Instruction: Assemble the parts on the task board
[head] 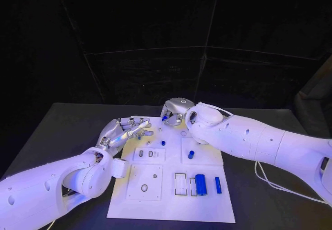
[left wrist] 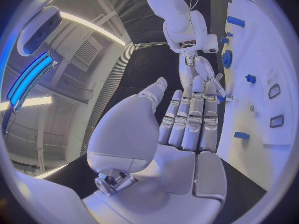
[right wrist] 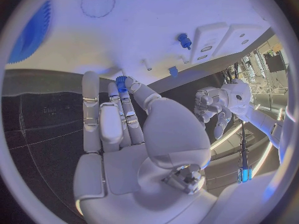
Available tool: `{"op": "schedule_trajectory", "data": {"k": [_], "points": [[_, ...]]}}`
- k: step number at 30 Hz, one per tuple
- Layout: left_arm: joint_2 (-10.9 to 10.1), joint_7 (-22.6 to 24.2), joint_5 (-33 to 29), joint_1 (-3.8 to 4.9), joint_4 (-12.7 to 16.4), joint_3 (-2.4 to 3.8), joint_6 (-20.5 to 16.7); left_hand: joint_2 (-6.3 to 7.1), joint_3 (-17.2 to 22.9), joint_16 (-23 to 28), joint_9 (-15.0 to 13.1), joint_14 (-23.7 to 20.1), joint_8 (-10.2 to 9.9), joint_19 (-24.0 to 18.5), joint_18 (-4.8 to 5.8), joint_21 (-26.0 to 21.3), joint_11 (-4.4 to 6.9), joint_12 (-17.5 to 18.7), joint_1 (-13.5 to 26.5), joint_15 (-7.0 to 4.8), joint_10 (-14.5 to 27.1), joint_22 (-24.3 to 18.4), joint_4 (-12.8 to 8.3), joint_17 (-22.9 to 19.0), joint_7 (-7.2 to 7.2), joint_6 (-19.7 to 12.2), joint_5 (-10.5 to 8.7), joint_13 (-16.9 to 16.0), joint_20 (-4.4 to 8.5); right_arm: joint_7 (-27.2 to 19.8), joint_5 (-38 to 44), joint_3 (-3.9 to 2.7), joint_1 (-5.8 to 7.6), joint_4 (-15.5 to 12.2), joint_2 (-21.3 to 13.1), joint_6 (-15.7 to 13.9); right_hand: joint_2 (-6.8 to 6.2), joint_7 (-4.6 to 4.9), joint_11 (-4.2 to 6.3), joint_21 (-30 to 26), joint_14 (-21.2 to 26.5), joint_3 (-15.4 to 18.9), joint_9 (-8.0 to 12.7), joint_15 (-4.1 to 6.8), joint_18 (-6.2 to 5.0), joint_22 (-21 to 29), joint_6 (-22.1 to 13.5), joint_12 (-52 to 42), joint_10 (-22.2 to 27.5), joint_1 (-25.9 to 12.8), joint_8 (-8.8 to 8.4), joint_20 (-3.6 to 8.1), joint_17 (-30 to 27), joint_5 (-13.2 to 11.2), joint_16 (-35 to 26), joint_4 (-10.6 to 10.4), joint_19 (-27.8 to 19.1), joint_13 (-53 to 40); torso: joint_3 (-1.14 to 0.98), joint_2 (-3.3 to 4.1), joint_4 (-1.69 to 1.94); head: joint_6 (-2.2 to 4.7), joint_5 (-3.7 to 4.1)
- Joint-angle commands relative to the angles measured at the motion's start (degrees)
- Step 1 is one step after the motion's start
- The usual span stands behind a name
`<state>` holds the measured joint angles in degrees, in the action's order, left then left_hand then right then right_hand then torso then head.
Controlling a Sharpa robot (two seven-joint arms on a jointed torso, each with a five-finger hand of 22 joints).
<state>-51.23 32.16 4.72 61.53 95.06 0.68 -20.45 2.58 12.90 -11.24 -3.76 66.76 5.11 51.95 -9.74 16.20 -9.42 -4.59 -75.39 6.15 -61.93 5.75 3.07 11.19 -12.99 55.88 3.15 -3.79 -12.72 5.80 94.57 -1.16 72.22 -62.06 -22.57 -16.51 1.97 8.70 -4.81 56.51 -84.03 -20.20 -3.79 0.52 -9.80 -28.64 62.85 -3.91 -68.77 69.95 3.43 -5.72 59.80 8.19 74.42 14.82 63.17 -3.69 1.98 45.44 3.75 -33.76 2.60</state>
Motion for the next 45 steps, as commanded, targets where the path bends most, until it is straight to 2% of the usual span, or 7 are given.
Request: {"op": "schedule_trajectory", "data": {"k": [1,18,21,24,26,35,45], "points": [[-0.04,0.03,0.39,0.14,-0.08,0.04,0.63,-0.2,0.03,0.25,0.06,-0.01,-0.33,0.02,-0.79,-0.2,-0.13,0.3,0.3,0.24,0.38,-0.07,-0.42,0.08,-0.04,-0.34,-0.08,0.05,-0.3,-0.9,0.45,0.21,-0.24,-0.24,0.2,2.26,-0.09,-0.05,0.01,0.22,-0.98,-0.37,-0.05,-0.38,-0.78,-0.08,-0.21,0.33,0.28,-0.32,0.19,0.0,-0.05,-0.18,0.02,0.12,-0.58,0.07,-0.03,0.04,0.04,-0.13,-0.06],[-0.06,-0.14,0.39,0.18,-0.42,0.04,0.69,-0.37,0.12,0.34,0.03,-0.01,-0.37,0.03,-0.8,-0.25,-0.12,0.28,0.12,0.24,0.45,-0.12,-0.6,0.14,-0.03,-0.35,-0.08,0.05,-0.31,-0.59,1.42,0.21,-0.25,-1.16,-0.35,1.28,-0.93,0.18,-0.16,0.24,-0.76,-0.78,0.0,-0.58,-0.77,-0.06,-0.83,0.4,1.03,-0.78,0.12,-0.11,-0.81,-0.57,-0.41,-0.2,-0.85,0.11,0.03,0.07,-0.01,-0.18,-0.24],[-0.07,-0.23,0.39,0.18,-0.46,0.04,0.71,-0.38,0.13,0.36,0.03,-0.01,-0.38,0.04,-0.8,-0.27,-0.13,0.29,0.09,0.24,0.48,-0.13,-0.64,0.15,-0.03,-0.36,-0.08,0.05,-0.31,-0.4,1.47,0.21,-0.24,-0.8,-0.09,1.0,-3.53,1.46,-1.66,-1.29,1.63,0.44,0.16,-2.23,-0.71,0.79,-8.4,0.33,8.67,-1.56,0.29,-0.86,-9.26,-2.9,-6.0,-1.1,-2.75,0.11,0.04,0.1,-0.06,-0.11,-0.22],[-0.05,-0.33,0.39,0.18,-0.55,0.04,0.77,-0.38,0.13,0.36,0.03,-0.01,-0.38,0.04,-0.8,-0.27,-0.13,0.29,0.09,0.24,0.48,-0.13,-0.64,0.15,-0.03,-0.36,-0.08,0.05,-0.31,-0.22,1.49,0.21,-0.24,-0.47,0.16,0.55,-5.67,-0.21,-2.83,-3.53,3.91,4.9,0.45,-2.97,-0.73,2.23,-21.17,-0.2,15.61,-0.81,-0.06,-1.77,-17.16,-3.63,-11.85,-3.24,-4.18,-0.05,0.04,0.13,-0.03,-0.06,-0.14],[-0.05,-0.38,0.39,0.18,-0.6,0.04,0.81,-0.38,0.11,0.41,0.04,-0.03,-0.43,0.03,-0.8,-0.3,-0.15,0.31,0.07,0.26,0.57,-0.16,-0.71,0.17,-0.04,-0.42,-0.09,0.06,-0.32,-0.09,1.5,0.21,-0.24,-0.42,0.19,-0.02,-5.93,-0.33,-2.99,-4.26,4.11,6.91,0.43,-3.16,-0.79,2.82,-22.65,-0.82,16.89,0.21,-0.19,-2.01,-18.62,-3.52,-13.04,-4.6,-4.14,-0.14,0.04,0.13,0.01,-0.08,-0.1],[-0.22,-0.49,0.39,0.2,-0.66,0.04,0.98,-0.39,0.09,0.47,0.04,-0.06,-0.48,0.02,-0.79,-0.33,-0.18,0.34,0.08,0.28,0.69,-0.19,-0.77,0.2,-0.06,-0.49,-0.09,0.08,-0.33,0.34,0.49,0.21,-0.23,-5.21,-4.71,-3.69,-5.08,1.26,-1.76,-4.27,1.18,10.36,-0.49,-2.12,-0.84,3.61,-12.95,-5.82,13.89,3.54,1.34,-1.21,-14.11,-0.4,-9.93,-7.95,-1.85,-0.58,-0.02,0.06,-0.08,0.01,-0.17],[-0.9,-0.47,0.39,0.2,-0.53,0.03,1.16,-0.5,0.15,0.55,0.02,-0.08,-0.48,0.02,-0.8,-0.38,-0.13,0.32,-0.03,0.28,0.72,-0.24,-0.9,0.24,0.07,-0.45,-0.09,0.07,-0.34,6.09,-10.29,-0.75,-0.13,-18.18,-19.67,-1.49,-6.3,-0.56,1.91,1.5,-2.48,11.87,-0.33,1.06,-0.23,-1.67,-8.91,-21.22,-6.28,1.59,1.98,1.07,3.42,2.31,1.75,-11.36,3.42,-7.89,-0.21,-0.14,-0.85,0.08,-0.19]]}}
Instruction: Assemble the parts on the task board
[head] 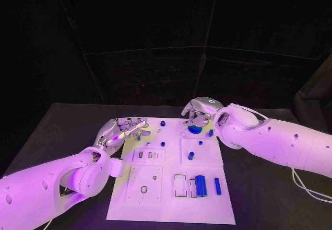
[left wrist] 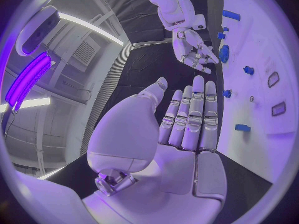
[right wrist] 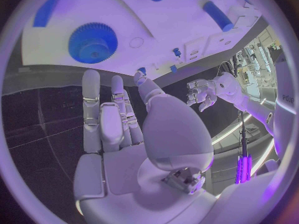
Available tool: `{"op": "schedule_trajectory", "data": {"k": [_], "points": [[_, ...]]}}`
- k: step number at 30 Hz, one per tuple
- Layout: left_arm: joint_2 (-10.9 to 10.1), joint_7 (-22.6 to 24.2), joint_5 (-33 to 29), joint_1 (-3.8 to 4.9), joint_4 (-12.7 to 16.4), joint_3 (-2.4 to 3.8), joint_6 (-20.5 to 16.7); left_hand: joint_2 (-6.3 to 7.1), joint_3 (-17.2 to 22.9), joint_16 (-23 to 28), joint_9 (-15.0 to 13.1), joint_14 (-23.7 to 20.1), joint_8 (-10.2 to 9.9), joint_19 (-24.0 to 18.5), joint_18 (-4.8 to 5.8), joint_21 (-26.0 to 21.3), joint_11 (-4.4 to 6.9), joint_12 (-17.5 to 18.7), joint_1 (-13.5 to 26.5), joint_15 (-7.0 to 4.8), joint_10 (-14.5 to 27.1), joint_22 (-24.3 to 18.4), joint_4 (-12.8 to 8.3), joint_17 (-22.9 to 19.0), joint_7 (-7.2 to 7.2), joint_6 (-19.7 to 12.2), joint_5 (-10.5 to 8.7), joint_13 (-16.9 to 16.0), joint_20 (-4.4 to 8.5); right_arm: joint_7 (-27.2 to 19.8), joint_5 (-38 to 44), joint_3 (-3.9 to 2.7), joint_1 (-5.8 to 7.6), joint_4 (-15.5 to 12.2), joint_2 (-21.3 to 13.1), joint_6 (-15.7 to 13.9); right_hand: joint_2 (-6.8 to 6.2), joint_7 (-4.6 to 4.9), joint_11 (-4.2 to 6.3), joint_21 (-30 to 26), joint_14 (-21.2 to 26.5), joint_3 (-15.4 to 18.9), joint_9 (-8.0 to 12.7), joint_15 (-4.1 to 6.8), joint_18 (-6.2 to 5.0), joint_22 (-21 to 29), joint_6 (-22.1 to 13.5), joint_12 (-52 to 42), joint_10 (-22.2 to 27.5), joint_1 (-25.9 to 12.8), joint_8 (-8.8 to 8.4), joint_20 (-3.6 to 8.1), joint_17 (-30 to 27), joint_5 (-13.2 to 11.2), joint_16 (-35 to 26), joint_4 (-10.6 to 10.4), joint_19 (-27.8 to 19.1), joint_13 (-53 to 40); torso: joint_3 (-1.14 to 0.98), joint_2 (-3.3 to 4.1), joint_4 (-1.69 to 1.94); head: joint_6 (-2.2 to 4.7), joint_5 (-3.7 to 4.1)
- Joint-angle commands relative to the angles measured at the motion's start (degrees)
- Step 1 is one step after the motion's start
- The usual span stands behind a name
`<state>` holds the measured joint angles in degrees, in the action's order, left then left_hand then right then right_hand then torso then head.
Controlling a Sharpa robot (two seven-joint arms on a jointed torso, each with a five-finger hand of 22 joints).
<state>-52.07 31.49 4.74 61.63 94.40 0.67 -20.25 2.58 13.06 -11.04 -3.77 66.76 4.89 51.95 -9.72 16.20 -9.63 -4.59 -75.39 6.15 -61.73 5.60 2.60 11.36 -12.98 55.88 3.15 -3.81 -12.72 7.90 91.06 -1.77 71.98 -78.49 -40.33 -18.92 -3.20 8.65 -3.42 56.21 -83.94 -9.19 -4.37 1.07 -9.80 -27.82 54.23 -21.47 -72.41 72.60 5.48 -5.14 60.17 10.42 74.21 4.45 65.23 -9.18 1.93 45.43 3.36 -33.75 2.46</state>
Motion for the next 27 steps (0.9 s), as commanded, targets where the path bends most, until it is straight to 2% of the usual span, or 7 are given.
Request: {"op": "schedule_trajectory", "data": {"k": [1,3,7,9,14,19,27], "points": [[-0.07,0.19,0.37,0.09,0.11,0.04,0.97,-0.5,-0.01,0.35,0.03,-0.08,-0.26,0.02,-0.82,-0.38,0.07,0.32,-0.03,0.28,0.51,-0.09,-0.43,0.07,0.06,-0.46,-0.09,0.09,-0.34,4.69,-8.05,-0.2,0.12,-2.3,-2.95,1.93,-1.75,-0.66,0.79,2.97,-2.82,1.56,0.31,0.69,0.02,-4.12,-0.42,-6.43,-2.66,-1.3,-0.12,0.76,5.17,0.58,3.33,-1.77,2.16,-4.68,-0.2,-0.15,-0.56,0.1,-0.05],[-0.03,0.18,0.37,0.09,0.04,0.04,1.01,-0.52,0.0,0.37,0.02,-0.08,-0.25,0.02,-0.82,-0.39,0.09,0.31,-0.06,0.28,0.51,-0.1,-0.47,0.08,0.09,-0.43,-0.09,0.09,-0.34,5.94,-10.01,-0.29,0.14,-2.87,-4.53,3.79,-2.6,-0.31,0.87,4.78,-3.03,3.25,0.43,0.9,0.65,-6.52,-1.12,-13.71,-1.04,-1.84,-0.29,0.73,8.68,1.26,5.61,-4.29,3.04,-11.16,-0.3,-0.21,-0.79,0.12,-0.05],[0.18,0.16,0.37,0.09,-0.16,0.04,1.07,-0.54,0.01,0.38,0.01,-0.08,-0.25,0.02,-0.82,-0.4,0.1,0.3,-0.09,0.27,0.5,-0.11,-0.5,0.09,0.11,-0.42,-0.09,0.08,-0.34,7.64,-11.89,-0.36,0.15,-2.59,-5.78,6.27,-3.77,-0.04,0.31,6.31,-3.15,6.58,0.37,-0.26,0.35,-8.35,-2.67,-27.33,1.42,-0.78,-0.12,0.76,12.05,2.17,7.66,-8.61,3.32,-25.94,-0.49,-0.18,-1.09,0.27,-0.09],[0.3,0.16,0.37,0.09,-0.26,0.04,1.11,-0.58,0.04,0.41,0.01,-0.09,-0.24,0.03,-0.82,-0.42,0.12,0.29,-0.13,0.26,0.5,-0.12,-0.55,0.11,0.14,-0.39,-0.09,0.08,-0.34,8.29,-12.35,-0.38,0.15,-2.06,-5.76,7.26,-3.75,0.49,-0.05,6.64,-3.16,7.75,0.44,-0.06,0.82,-8.63,-4.36,-31.89,1.47,0.25,-0.13,0.09,12.84,2.38,8.14,-10.88,3.21,-31.1,-0.52,-0.13,-1.05,0.49,0.06],[0.54,0.13,0.37,0.08,-0.53,0.03,1.23,-0.61,0.06,0.42,0.0,-0.09,-0.24,0.03,-0.83,-0.42,0.13,0.29,-0.16,0.26,0.51,-0.13,-0.58,0.12,0.15,-0.39,-0.09,0.08,-0.34,9.76,-12.56,-0.39,0.15,-0.64,-4.84,9.47,-4.05,0.65,-0.67,7.24,-3.23,9.44,0.29,-0.59,0.69,-9.05,-5.98,-38.96,1.3,3.03,1.41,-0.21,14.18,2.38,8.9,-15.07,2.92,-39.56,-0.36,-0.06,-0.67,0.29,0.4],[0.63,0.07,0.37,0.07,-0.78,0.03,1.36,-0.61,0.06,0.42,0.0,-0.09,-0.24,0.03,-0.83,-0.42,0.13,0.29,-0.16,0.26,0.51,-0.13,-0.58,0.12,0.15,-0.39,-0.09,0.08,-0.34,10.63,-11.59,-0.39,0.14,0.5,-3.61,11.19,-4.36,1.0,-0.97,7.55,-3.46,10.14,0.31,-0.8,0.7,-9.25,-7.33,-43.92,-0.26,4.96,2.39,-0.49,15.93,2.85,9.75,-17.3,2.82,-45.79,-0.3,-0.1,-0.66,0.02,0.4],[0.72,0.03,0.37,0.06,-0.93,0.03,1.52,-0.66,0.09,0.45,0.0,-0.1,-0.25,0.03,-0.83,-0.44,0.14,0.28,-0.2,0.25,0.52,-0.14,-0.62,0.13,0.16,-0.38,-0.09,0.08,-0.34,9.44,-10.73,-0.38,0.12,1.15,-2.31,9.82,-3.53,0.84,-0.88,8.06,-3.56,10.12,0.11,-0.78,0.75,-9.84,-6.81,-48.51,-2.39,6.38,3.94,-0.52,16.66,3.46,10.13,-17.92,2.98,-51.63,-0.31,-0.1,-0.71,-0.16,0.25]]}}
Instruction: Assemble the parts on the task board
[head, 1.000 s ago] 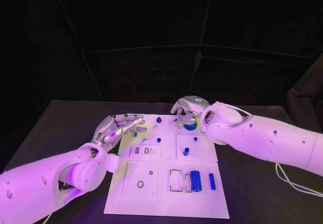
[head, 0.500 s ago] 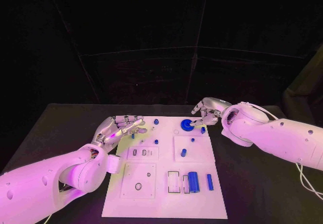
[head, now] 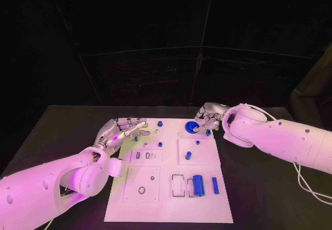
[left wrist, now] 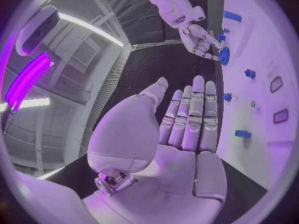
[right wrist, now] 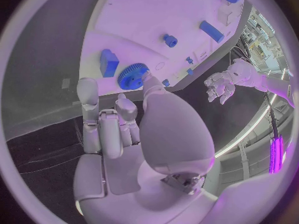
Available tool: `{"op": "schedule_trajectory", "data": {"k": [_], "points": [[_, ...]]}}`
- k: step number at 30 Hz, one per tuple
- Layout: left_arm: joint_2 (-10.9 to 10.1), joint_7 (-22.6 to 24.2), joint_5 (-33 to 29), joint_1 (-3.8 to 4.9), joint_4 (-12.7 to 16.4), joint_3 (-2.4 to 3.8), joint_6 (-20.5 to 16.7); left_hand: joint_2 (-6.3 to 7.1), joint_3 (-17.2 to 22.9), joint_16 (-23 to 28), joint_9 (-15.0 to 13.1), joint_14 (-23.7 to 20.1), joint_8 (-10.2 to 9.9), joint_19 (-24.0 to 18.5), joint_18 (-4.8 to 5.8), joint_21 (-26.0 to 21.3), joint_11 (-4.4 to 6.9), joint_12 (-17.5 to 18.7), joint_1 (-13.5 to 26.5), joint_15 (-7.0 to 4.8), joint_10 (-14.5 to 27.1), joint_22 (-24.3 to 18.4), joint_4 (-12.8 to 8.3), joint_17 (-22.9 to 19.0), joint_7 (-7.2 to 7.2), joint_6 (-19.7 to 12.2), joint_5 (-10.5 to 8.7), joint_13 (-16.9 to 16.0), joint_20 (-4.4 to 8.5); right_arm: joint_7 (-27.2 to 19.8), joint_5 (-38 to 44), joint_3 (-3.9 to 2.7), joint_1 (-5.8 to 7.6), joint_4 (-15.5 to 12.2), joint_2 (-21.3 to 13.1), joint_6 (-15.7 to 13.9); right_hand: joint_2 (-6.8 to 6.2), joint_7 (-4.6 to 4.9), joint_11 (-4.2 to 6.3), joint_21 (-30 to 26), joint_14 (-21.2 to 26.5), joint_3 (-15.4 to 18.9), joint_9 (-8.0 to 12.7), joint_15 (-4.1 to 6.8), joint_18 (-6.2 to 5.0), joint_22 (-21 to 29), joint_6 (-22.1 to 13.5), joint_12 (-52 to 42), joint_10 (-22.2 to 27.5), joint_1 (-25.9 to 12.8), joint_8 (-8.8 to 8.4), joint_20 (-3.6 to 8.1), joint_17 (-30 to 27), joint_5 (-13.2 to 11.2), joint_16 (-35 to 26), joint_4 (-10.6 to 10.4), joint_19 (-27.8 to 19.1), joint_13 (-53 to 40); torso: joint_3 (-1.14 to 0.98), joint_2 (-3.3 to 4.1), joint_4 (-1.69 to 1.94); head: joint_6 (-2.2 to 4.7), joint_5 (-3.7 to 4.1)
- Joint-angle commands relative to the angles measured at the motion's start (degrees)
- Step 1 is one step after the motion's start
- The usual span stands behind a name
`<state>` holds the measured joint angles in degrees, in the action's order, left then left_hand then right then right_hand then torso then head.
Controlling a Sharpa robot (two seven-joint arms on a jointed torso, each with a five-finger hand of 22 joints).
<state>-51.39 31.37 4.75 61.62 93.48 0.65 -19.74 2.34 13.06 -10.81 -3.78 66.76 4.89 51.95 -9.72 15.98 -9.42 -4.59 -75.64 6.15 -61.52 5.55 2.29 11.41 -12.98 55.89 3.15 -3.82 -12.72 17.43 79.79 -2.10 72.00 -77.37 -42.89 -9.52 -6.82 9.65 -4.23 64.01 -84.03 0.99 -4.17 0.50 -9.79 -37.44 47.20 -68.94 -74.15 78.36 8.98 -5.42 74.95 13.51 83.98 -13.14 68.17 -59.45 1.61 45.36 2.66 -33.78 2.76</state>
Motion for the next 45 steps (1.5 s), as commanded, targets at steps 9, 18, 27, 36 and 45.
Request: {"op": "schedule_trajectory", "data": {"k": [9,18,27,36,45], "points": [[0.05,0.0,0.36,0.08,-0.25,0.04,0.95,-0.54,0.19,0.29,0.0,-0.1,-0.26,0.03,-0.84,-0.25,-0.05,0.27,-0.09,0.23,0.34,-0.13,-0.46,0.13,0.19,-0.37,-0.08,0.09,-0.33,-0.35,5.77,-0.04,0.09,-0.29,0.87,1.06,1.08,-0.45,0.15,1.83,-3.88,-0.04,-0.14,-0.06,1.09,-2.48,1.16,-6.98,-4.4,1.85,1.9,-0.12,4.09,-0.14,1.44,0.63,1.03,-9.36,0.02,-0.04,-0.09,-0.31,-0.07],[0.1,-0.16,0.36,0.08,-0.45,0.03,1.07,-0.57,0.23,0.32,0.0,-0.1,-0.27,0.04,-0.84,-0.27,-0.04,0.27,-0.14,0.23,0.36,-0.15,-0.52,0.14,0.19,-0.37,-0.08,0.09,-0.33,-0.32,8.87,-0.04,0.08,0.07,1.41,1.5,1.85,-0.61,0.28,2.54,-4.0,-0.3,-0.13,0.03,1.25,-3.54,1.82,-8.75,-5.56,2.55,2.53,-0.04,4.81,-0.27,1.79,1.46,1.44,-11.88,0.01,0.0,-0.04,-0.45,0.01],[0.18,-0.27,0.36,0.08,-0.6,0.03,1.18,-0.62,0.31,0.38,0.0,-0.1,-0.29,0.05,-0.84,-0.3,-0.03,0.27,-0.28,0.21,0.39,-0.18,-0.68,0.18,0.21,-0.38,-0.08,0.1,-0.32,-0.14,10.27,-0.02,0.07,0.29,2.0,3.74,2.19,-0.74,0.39,3.17,-4.15,-0.43,-0.1,0.11,1.41,-4.55,2.29,-10.09,-6.56,2.94,2.89,0.03,5.58,-0.51,2.15,2.14,1.85,-13.84,-0.02,0.01,-0.05,-0.61,0.09],[0.17,-0.48,0.36,0.08,-0.68,0.03,1.11,-0.66,0.37,0.42,0.0,-0.1,-0.31,0.06,-0.85,-0.31,-0.03,0.27,-0.37,0.21,0.42,-0.2,-0.8,0.21,0.21,-0.39,-0.08,0.1,-0.32,-0.19,10.51,-0.01,0.05,0.59,2.4,5.24,2.61,-0.84,0.47,3.4,-4.17,-0.61,-0.09,0.17,1.45,-4.8,2.76,-10.55,-6.87,3.2,3.18,0.08,5.72,-0.67,2.23,2.68,1.92,-14.54,0.0,0.0,-0.04,-0.72,0.07],[0.1,-0.58,0.36,0.08,-0.69,0.03,1.02,-0.66,0.37,0.42,0.0,-0.1,-0.31,0.06,-0.85,-0.31,-0.03,0.27,-0.37,0.21,0.42,-0.2,-0.8,0.21,0.21,-0.39,-0.08,0.1,-0.32,0.22,10.76,0.0,0.05,0.95,2.62,5.85,4.8,-1.16,0.82,3.67,-4.14,-2.13,-0.14,0.41,1.45,-5.01,5.2,-10.94,-7.11,3.84,4.0,0.28,5.78,-2.97,2.27,3.69,1.84,-15.35,0.03,0.0,0.02,-0.77,0.15]]}}
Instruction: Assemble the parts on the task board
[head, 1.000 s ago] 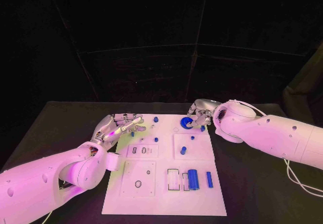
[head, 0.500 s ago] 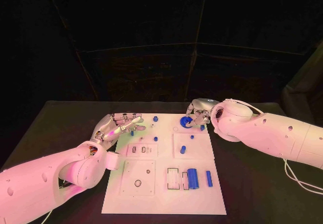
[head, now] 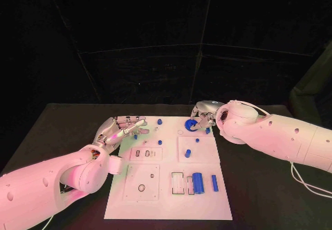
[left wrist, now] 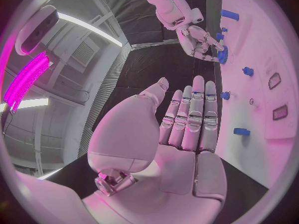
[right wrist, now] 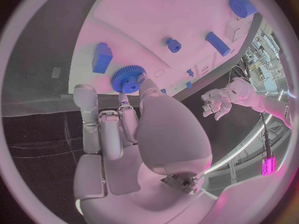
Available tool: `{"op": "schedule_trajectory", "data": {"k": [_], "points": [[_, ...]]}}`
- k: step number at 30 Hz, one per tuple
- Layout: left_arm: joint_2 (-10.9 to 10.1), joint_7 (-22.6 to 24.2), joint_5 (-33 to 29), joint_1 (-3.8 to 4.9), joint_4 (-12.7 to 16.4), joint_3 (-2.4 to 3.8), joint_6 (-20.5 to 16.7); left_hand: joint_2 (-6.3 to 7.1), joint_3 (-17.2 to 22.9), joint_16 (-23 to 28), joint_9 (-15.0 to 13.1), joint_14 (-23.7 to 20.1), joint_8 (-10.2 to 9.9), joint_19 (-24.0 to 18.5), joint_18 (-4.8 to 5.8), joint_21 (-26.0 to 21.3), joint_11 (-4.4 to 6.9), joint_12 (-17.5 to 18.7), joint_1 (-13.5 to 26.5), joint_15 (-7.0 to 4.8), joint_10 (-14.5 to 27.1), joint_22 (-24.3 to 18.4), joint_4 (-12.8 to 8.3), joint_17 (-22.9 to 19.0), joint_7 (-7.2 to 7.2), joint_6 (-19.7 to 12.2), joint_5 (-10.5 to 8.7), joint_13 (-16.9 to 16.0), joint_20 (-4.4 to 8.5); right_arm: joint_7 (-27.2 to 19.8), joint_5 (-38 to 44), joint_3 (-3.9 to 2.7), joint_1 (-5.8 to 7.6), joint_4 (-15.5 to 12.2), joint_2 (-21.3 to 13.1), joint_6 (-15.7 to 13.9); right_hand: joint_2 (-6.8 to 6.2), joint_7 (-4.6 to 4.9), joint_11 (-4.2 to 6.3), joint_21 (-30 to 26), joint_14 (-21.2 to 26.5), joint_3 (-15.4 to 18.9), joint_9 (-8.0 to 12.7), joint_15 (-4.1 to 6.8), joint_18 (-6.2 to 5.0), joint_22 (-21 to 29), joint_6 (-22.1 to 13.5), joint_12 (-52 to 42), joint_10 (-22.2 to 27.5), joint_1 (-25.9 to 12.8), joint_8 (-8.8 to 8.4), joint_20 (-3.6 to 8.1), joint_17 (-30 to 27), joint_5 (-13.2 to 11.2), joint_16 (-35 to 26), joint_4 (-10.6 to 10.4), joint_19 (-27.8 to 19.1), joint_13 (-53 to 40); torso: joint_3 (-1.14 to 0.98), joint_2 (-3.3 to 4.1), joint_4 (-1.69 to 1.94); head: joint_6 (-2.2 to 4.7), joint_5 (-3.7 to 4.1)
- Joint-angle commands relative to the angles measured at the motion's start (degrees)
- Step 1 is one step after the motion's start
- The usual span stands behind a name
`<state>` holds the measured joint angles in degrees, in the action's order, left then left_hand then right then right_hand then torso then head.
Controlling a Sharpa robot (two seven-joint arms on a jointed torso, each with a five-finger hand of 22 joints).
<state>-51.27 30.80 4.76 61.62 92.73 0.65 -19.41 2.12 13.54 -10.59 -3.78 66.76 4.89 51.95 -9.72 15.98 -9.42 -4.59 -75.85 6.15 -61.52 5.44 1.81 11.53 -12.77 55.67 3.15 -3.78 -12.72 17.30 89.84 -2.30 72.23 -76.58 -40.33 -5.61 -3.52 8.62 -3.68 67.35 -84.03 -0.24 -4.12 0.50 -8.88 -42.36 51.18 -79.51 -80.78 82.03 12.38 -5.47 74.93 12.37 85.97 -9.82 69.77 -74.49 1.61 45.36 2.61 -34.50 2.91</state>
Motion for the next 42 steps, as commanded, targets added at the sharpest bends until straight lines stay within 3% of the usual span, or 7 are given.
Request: {"op": "schedule_trajectory", "data": {"k": [1,3,9,23,27,32,42], "points": [[-0.05,-0.02,0.35,0.08,0.07,0.04,0.67,-0.47,-0.08,0.23,0.0,-0.1,-0.33,0.06,-0.85,-0.33,-0.03,0.27,-0.22,0.2,0.45,-0.1,-0.39,0.1,0.0,-0.2,-0.08,0.07,-0.31,0.45,1.09,0.2,-0.18,0.16,0.09,1.36,2.81,-0.26,0.38,0.39,-4.15,-1.86,-0.18,0.51,0.54,-0.14,1.9,-0.44,-0.54,0.36,0.74,0.42,5.87,-4.25,0.3,0.38,0.25,-0.47,0.03,0.0,0.05,-0.07,-0.01],[-0.08,0.0,0.35,0.08,0.07,0.04,0.64,-0.48,-0.07,0.23,0.0,-0.1,-0.34,0.07,-0.85,-0.33,-0.03,0.27,-0.23,0.2,0.46,-0.11,-0.41,0.11,-0.01,-0.21,-0.08,0.07,-0.31,0.32,2.04,0.2,-0.19,0.06,0.11,0.23,4.58,-0.52,0.65,0.51,-4.15,-3.71,-0.07,0.71,0.54,-0.25,2.91,-0.61,-0.71,0.85,0.78,0.6,5.91,-7.91,0.32,0.71,0.25,-0.84,0.01,-0.03,0.0,-0.05,-0.06],[-0.21,0.11,0.35,0.09,0.1,0.04,0.57,-0.48,-0.07,0.23,0.0,-0.1,-0.34,0.07,-0.85,-0.33,-0.03,0.27,-0.23,0.2,0.46,-0.11,-0.41,0.11,-0.01,-0.21,-0.08,0.07,-0.31,-0.91,5.08,0.2,-0.21,-0.86,0.18,-4.76,5.15,-1.47,1.36,0.93,-4.22,-6.23,-0.12,1.3,0.62,-0.88,5.84,-1.43,-1.51,1.22,1.23,1.04,6.24,-8.47,0.45,1.8,0.48,-2.22,-0.01,-0.08,0.02,0.07,-0.04],[-1.12,0.05,0.35,0.11,0.38,0.05,0.14,-0.59,0.05,0.3,0.0,-0.1,-0.36,0.08,-0.84,-0.36,-0.03,0.26,-0.36,0.2,0.48,-0.14,-0.57,0.15,-0.01,-0.21,-0.08,0.07,-0.3,-0.92,6.38,0.19,-0.23,-7.09,-0.15,-10.91,4.0,-2.12,1.99,1.4,-4.29,-10.2,0.19,1.9,0.76,-1.45,8.23,-1.58,-1.99,-1.58,-0.21,1.7,6.53,-7.4,0.54,2.17,0.68,-3.04,0.08,-0.08,0.01,0.5,-0.26],[-1.41,0.19,0.35,0.14,0.39,0.05,0.36,-0.61,0.07,0.31,0.0,-0.11,-0.36,0.08,-0.84,-0.37,-0.03,0.26,-0.37,0.2,0.49,-0.15,-0.59,0.15,-0.02,-0.21,-0.08,0.07,-0.3,0.93,6.95,0.18,-0.22,-8.69,1.17,-12.3,3.11,-2.06,1.97,1.46,-4.3,-12.04,0.25,1.88,0.77,-1.47,8.49,-1.54,-2.08,-2.51,-1.11,1.72,6.56,-4.99,0.54,2.52,0.65,-3.26,0.0,0.01,0.15,0.59,-0.34],[-1.56,0.26,0.35,0.34,0.3,0.06,0.53,-0.61,0.07,0.31,0.0,-0.11,-0.36,0.08,-0.84,-0.37,-0.03,0.26,-0.37,0.2,0.49,-0.15,-0.59,0.15,-0.02,-0.21,-0.08,0.07,-0.3,1.84,6.95,0.17,-0.22,-8.03,4.19,-12.1,2.48,-2.01,1.92,1.5,-4.3,-13.1,0.25,1.86,0.78,-1.5,8.65,-1.47,-2.11,-3.28,-1.64,1.7,6.58,-4.27,0.54,2.68,0.66,-3.33,0.15,0.06,0.21,0.54,-0.55],[-1.52,0.33,0.35,0.69,0.1,0.06,0.74,-0.71,0.21,0.43,-0.01,-0.16,-0.36,0.05,-0.83,-0.43,-0.03,0.23,-0.49,0.21,0.5,-0.2,-0.78,0.2,-0.01,-0.16,-0.08,0.07,-0.31,1.52,6.37,0.41,-0.31,-2.78,11.21,-8.77,2.11,-1.95,1.87,1.48,-4.27,-13.91,0.25,1.82,0.76,-1.42,8.71,-1.32,-2.04,-3.73,-2.06,1.67,6.41,-3.91,0.46,2.92,0.61,-3.26,0.02,0.06,-0.01,0.37,-0.95]]}}
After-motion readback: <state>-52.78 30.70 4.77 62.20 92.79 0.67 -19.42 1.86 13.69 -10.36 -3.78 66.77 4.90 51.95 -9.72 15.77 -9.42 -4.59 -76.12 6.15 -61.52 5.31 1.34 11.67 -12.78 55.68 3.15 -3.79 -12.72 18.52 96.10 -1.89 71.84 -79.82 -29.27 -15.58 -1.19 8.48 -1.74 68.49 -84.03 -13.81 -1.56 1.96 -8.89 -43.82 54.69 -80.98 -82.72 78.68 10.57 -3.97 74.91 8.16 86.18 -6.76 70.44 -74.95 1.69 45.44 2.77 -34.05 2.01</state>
